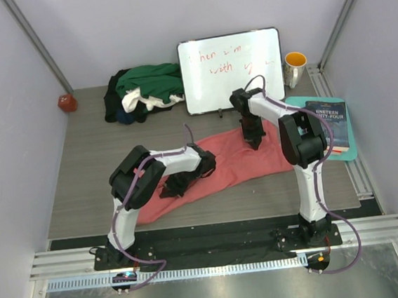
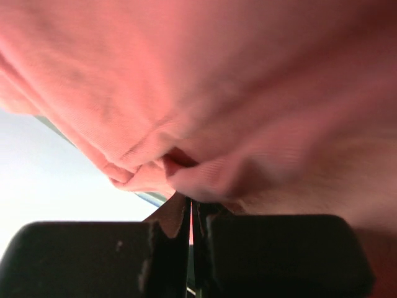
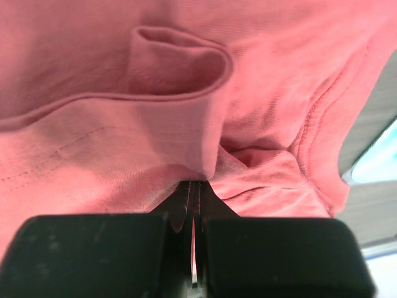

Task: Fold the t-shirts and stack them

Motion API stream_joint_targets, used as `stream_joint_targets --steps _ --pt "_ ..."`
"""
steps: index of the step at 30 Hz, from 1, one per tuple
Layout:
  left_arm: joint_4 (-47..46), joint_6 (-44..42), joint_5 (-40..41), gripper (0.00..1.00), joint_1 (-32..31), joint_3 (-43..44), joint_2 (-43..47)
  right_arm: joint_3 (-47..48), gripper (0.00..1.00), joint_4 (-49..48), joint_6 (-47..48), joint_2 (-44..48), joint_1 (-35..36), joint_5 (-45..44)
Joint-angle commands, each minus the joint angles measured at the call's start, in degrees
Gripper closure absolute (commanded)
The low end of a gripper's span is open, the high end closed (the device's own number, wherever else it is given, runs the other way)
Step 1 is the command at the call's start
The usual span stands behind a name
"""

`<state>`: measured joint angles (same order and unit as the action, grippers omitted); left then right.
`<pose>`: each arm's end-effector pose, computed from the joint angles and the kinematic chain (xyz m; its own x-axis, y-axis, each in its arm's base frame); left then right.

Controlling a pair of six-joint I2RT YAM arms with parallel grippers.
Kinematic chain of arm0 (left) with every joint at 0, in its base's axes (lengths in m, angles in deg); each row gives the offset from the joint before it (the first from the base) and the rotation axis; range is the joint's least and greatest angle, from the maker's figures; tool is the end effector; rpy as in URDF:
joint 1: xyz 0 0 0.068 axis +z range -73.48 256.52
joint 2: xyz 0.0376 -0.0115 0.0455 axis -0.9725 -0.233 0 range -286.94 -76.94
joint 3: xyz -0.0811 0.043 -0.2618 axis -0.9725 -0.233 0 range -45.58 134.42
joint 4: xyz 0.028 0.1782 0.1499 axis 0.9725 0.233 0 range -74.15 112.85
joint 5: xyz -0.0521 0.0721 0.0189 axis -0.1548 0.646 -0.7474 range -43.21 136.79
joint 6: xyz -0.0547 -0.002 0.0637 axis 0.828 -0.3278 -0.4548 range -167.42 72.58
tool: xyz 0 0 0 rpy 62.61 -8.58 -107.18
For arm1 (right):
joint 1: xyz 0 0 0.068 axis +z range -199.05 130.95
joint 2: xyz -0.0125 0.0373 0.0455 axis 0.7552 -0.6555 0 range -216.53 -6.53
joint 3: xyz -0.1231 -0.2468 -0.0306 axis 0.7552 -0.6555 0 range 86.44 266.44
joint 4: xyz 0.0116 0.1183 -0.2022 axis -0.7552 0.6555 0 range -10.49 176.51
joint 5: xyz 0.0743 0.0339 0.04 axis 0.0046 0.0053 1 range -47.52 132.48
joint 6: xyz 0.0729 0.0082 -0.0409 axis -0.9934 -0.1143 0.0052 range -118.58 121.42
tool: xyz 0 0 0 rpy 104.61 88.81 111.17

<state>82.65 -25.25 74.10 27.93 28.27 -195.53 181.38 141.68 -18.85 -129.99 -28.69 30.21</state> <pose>0.2191 -0.1976 0.1103 -0.8632 0.4720 0.1790 0.4882 0.6904 0.5338 0.3663 0.1192 0.1415 -0.9980 -0.0091 -0.0622 0.0038 0.9791 -0.2035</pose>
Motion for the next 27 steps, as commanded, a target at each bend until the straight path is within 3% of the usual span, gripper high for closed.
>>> stream_joint_targets --steps 1,13,27 --pt "-3.96 3.93 -10.17 1.00 -4.56 -0.10 -1.48 5.34 0.99 -8.12 1.46 -5.82 -0.06 1.81" --pt "-1.68 4.37 -11.58 1.00 -14.24 1.57 1.34 15.45 0.99 -8.03 4.19 -12.50 0.21 7.61" --pt "-5.90 2.44 -18.61 1.00 -18.02 1.48 2.04 25.65 0.99 -8.47 4.19 -18.57 -0.06 8.93"
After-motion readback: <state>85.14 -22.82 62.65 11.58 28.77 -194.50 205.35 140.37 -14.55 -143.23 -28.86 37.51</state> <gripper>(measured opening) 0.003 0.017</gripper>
